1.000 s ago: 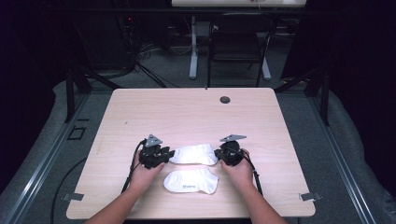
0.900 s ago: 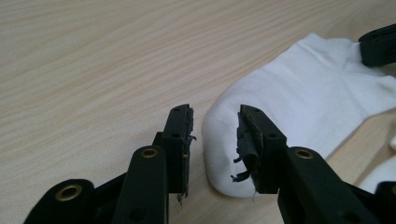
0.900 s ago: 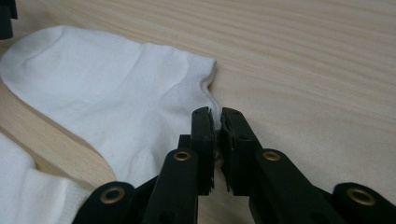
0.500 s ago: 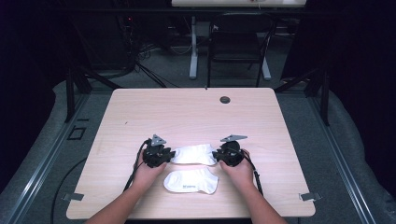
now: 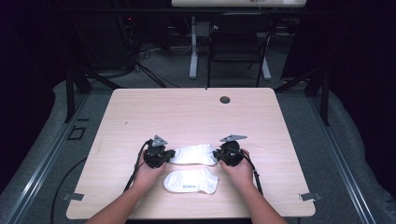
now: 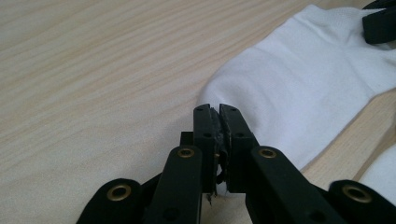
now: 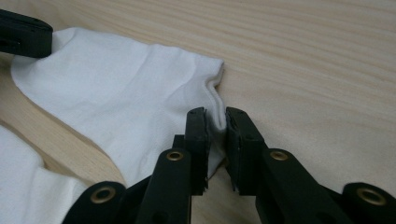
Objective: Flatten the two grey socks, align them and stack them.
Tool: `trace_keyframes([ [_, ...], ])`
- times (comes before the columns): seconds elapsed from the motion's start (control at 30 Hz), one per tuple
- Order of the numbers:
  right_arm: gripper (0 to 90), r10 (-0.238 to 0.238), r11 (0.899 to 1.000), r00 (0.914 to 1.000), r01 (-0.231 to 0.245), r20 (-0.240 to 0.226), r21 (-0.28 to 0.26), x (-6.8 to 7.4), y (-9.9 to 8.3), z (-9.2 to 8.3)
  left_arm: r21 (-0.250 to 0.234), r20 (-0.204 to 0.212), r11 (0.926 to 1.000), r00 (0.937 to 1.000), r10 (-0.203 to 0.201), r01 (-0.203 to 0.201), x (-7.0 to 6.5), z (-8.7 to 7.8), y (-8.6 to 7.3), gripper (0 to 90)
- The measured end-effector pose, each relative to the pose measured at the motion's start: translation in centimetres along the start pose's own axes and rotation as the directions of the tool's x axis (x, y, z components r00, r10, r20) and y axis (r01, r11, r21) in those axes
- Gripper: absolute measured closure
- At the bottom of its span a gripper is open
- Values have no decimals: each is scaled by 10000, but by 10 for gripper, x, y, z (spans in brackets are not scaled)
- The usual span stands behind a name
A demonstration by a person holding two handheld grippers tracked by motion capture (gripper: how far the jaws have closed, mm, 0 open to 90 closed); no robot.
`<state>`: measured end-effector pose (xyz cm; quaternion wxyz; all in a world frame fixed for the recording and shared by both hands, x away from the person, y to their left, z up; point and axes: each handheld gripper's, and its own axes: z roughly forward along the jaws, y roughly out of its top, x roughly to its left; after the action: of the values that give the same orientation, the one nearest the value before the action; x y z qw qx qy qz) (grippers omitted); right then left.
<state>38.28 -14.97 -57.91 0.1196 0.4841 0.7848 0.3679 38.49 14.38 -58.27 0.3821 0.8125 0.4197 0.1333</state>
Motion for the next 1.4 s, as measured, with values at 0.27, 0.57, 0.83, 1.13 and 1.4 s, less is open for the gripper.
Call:
trace_keyframes([
  [0.27,847,-3,9999,10000,5,-89,152,0,0,-1,34,85,9999,9999,-123,123,1,0,0,868],
  [0.57,855,54,9998,9998,-50,-205,174,1,1,-1,-10,11,9999,9999,-142,142,1,-1,0,869],
  [0.83,857,39,9998,9996,-34,-282,197,1,1,-2,19,49,9999,9999,-155,155,2,-3,1,870],
  [1.13,858,13,9999,9994,-8,-343,147,2,2,-4,-51,110,9997,9996,-259,259,2,-5,2,871],
  [1.4,859,-5,10000,9992,9,-388,99,3,3,-6,-64,149,9994,9994,-326,327,2,-8,4,871],
])
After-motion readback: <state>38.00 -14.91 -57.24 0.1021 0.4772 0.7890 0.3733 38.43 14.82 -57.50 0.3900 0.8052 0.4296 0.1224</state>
